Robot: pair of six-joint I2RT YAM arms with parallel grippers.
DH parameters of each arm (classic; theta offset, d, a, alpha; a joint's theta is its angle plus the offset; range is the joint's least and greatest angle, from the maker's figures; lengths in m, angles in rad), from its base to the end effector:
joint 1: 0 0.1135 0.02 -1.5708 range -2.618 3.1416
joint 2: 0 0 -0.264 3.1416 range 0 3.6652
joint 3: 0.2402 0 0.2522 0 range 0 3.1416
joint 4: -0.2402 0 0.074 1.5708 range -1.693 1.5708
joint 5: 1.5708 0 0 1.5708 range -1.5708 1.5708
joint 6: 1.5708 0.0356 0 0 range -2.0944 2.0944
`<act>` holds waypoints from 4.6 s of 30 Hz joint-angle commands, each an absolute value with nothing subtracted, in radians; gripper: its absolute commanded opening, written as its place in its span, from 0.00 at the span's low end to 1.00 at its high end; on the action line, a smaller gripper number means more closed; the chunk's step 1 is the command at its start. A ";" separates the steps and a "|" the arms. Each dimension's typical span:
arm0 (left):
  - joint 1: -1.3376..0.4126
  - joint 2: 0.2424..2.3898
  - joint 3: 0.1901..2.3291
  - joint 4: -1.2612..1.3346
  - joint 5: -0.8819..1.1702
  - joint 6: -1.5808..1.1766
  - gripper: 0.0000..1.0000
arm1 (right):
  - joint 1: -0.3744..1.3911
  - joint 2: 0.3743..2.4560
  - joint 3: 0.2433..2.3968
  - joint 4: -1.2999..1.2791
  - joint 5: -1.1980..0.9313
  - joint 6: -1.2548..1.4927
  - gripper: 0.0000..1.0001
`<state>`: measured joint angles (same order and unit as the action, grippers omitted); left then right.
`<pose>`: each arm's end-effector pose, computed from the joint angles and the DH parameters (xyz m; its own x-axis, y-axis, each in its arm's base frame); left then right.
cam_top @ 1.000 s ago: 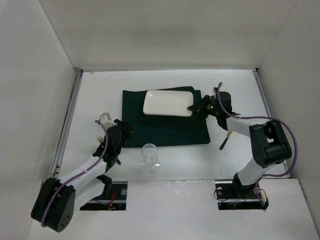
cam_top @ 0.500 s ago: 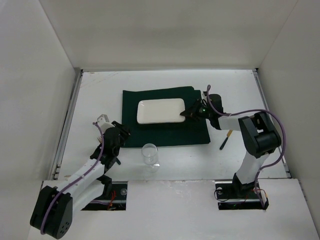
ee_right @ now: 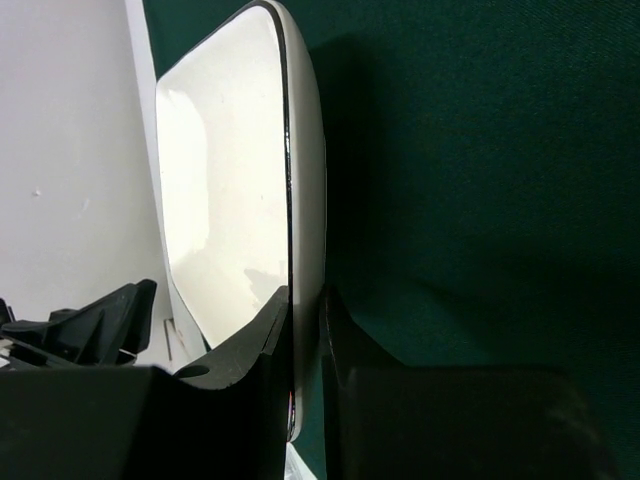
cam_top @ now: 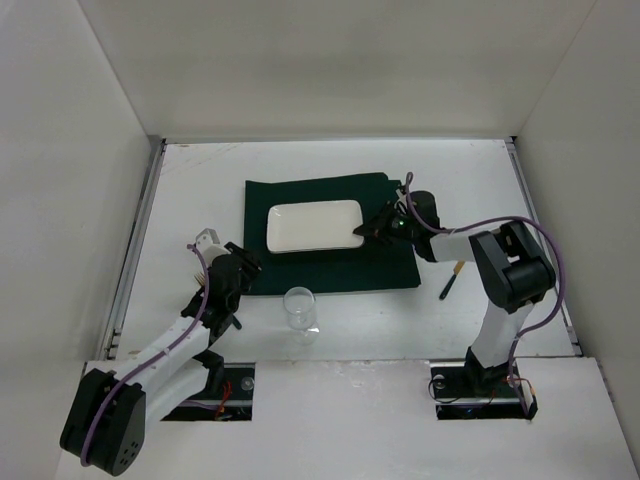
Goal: Set the dinner table for one person
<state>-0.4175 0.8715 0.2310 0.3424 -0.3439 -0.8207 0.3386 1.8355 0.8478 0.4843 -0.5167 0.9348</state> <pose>0.1741 -0.0641 0.1857 -0.2468 -0.6440 -0.7241 -0.1370 0.7629 -0.6318 0.3393 0.1381 0.1462 -0.8310 0.4489 -0.3286 -0.0479 0.5306 0.8462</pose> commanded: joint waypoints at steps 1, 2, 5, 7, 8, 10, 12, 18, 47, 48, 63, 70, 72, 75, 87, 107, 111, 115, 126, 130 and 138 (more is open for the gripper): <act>-0.420 0.865 0.267 0.353 -0.354 -0.821 0.29 | 0.350 1.770 0.865 0.749 -0.615 1.002 0.04; -0.416 0.864 0.262 0.356 -0.354 -0.822 0.29 | 0.350 1.769 0.858 0.749 -0.611 1.002 0.04; -0.413 0.862 0.261 0.356 -0.354 -0.827 0.29 | 0.354 1.770 0.828 0.753 -0.598 1.000 0.04; -0.418 0.858 0.262 0.350 -0.354 -0.822 0.29 | 0.351 1.770 0.810 0.770 -0.589 1.000 0.04; -0.418 0.853 0.259 0.350 -0.354 -0.822 0.29 | 0.350 1.770 0.801 0.779 -0.589 1.002 0.04; -0.413 0.848 0.255 0.348 -0.354 -0.825 0.29 | 0.350 1.767 0.792 0.788 -0.595 1.008 0.04; -0.412 0.848 0.256 0.345 -0.353 -0.825 0.29 | 0.350 1.763 0.787 0.788 -0.600 1.005 0.04; -0.416 0.845 0.250 0.344 -0.356 -0.827 0.29 | 0.338 1.776 0.773 0.779 -0.607 0.997 0.05; -0.426 0.887 0.264 0.348 -0.356 -0.825 0.29 | 0.358 1.488 0.856 0.175 -0.002 0.620 0.67; -0.429 0.893 0.265 0.351 -0.356 -0.825 0.30 | 0.372 1.455 0.859 0.143 0.038 0.603 0.67; -0.489 0.980 0.293 0.480 -0.379 -0.779 0.15 | 0.916 1.138 1.172 -0.471 0.224 0.371 0.28; -0.476 1.012 0.271 0.554 -0.365 -0.790 0.25 | 1.114 1.297 1.460 -0.701 0.236 0.315 0.43; -0.481 1.009 0.262 0.560 -0.370 -0.795 0.27 | 1.146 1.362 1.543 -0.754 0.241 0.284 0.43; -0.476 1.000 0.256 0.561 -0.370 -0.801 0.28 | 1.182 1.455 1.649 -0.840 0.271 0.255 0.43; -0.469 0.965 0.233 0.566 -0.365 -0.813 0.31 | 1.260 1.612 1.766 -0.950 0.310 0.215 0.44; -0.472 0.959 0.227 0.578 -0.354 -0.818 0.31 | 1.275 1.692 1.736 -0.907 0.265 0.229 0.36; -0.472 0.959 0.225 0.578 -0.354 -0.822 0.31 | 1.275 1.698 1.727 -0.904 0.265 0.229 0.35; -0.470 0.960 0.225 0.578 -0.350 -0.825 0.31 | 1.275 1.704 1.715 -0.904 0.264 0.230 0.33; -0.466 0.962 0.224 0.580 -0.344 -0.831 0.31 | 1.275 1.707 1.709 -0.907 0.264 0.232 0.22; -0.464 0.959 0.222 0.580 -0.344 -0.831 0.31 | 1.275 1.712 1.704 -0.908 0.264 0.230 0.19; -0.466 0.963 0.222 0.580 -0.342 -0.834 0.32 | 1.275 1.695 1.730 -0.910 0.279 0.235 0.13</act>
